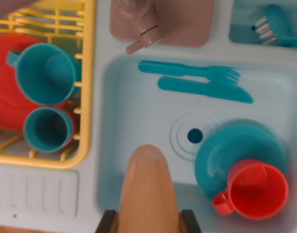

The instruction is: Pick detergent from the sink

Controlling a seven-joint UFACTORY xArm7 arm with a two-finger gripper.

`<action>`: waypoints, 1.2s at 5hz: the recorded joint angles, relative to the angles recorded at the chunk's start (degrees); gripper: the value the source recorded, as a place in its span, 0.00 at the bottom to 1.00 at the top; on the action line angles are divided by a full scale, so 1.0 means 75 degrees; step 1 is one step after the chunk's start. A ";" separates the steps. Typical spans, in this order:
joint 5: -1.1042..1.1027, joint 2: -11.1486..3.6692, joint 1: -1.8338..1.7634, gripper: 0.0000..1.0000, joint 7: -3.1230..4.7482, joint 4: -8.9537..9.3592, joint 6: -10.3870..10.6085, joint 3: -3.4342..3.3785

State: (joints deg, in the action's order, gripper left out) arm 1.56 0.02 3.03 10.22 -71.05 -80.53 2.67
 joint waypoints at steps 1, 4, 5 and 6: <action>-0.0007 0.0084 0.0000 1.00 -0.0011 -0.0255 -0.0339 0.0001; -0.0014 0.0165 -0.0001 1.00 -0.0023 -0.0502 -0.0667 0.0002; -0.0021 0.0240 -0.0001 1.00 -0.0033 -0.0732 -0.0972 0.0002; -0.0021 0.0240 -0.0001 1.00 -0.0033 -0.0732 -0.0972 0.0002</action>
State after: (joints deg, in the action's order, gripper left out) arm 1.41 1.82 3.01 9.97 -76.54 -87.82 2.69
